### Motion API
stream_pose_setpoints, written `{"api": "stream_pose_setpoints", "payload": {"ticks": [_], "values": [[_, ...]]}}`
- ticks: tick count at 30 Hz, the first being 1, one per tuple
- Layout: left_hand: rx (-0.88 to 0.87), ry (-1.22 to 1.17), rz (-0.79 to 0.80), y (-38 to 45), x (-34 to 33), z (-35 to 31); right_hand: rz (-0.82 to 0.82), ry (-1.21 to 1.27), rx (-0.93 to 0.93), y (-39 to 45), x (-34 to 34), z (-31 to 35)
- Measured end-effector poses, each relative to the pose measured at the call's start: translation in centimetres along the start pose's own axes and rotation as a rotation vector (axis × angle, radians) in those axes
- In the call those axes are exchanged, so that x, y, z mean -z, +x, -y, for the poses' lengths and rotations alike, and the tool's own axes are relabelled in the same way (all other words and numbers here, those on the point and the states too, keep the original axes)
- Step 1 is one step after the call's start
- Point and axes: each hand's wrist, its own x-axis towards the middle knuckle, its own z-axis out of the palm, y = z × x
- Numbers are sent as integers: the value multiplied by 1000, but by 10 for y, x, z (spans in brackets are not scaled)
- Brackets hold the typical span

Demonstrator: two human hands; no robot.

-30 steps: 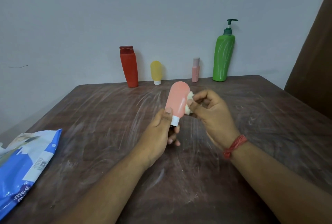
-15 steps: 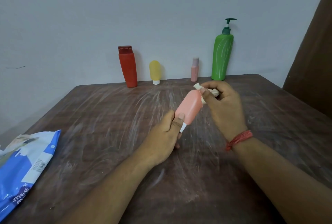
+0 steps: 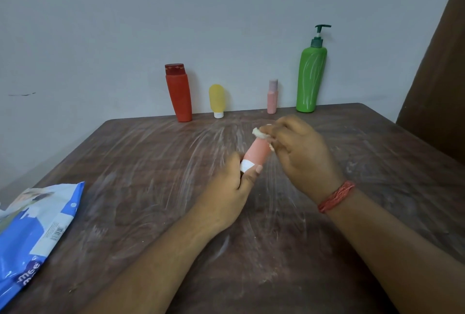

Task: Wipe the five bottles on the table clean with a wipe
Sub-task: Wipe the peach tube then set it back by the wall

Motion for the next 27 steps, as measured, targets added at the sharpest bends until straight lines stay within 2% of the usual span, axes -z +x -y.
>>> {"api": "stream_pose_setpoints", "payload": {"ticks": [3,6,8,12,14,19,27], "values": [[5,-67,-5,1,0,3,99,9,201,-3,-4,11],[-1,-78,-15,2,3,5,150,-2,287,-2,-6,12],[14,-56,-26,3,4,5,132,-12,270,-2,-5,10],[-1,42,-7,3,0,1,-56,-42,33,1,4,-2],[-21,50,-14,2,-3,1,-79,-27,1,1,7,-3],[-14,-24,-56,3,2,3,146,-25,255,-3,-5,16],[-76,158,-50,3,-2,2,-101,17,-157,1,4,-14]]}}
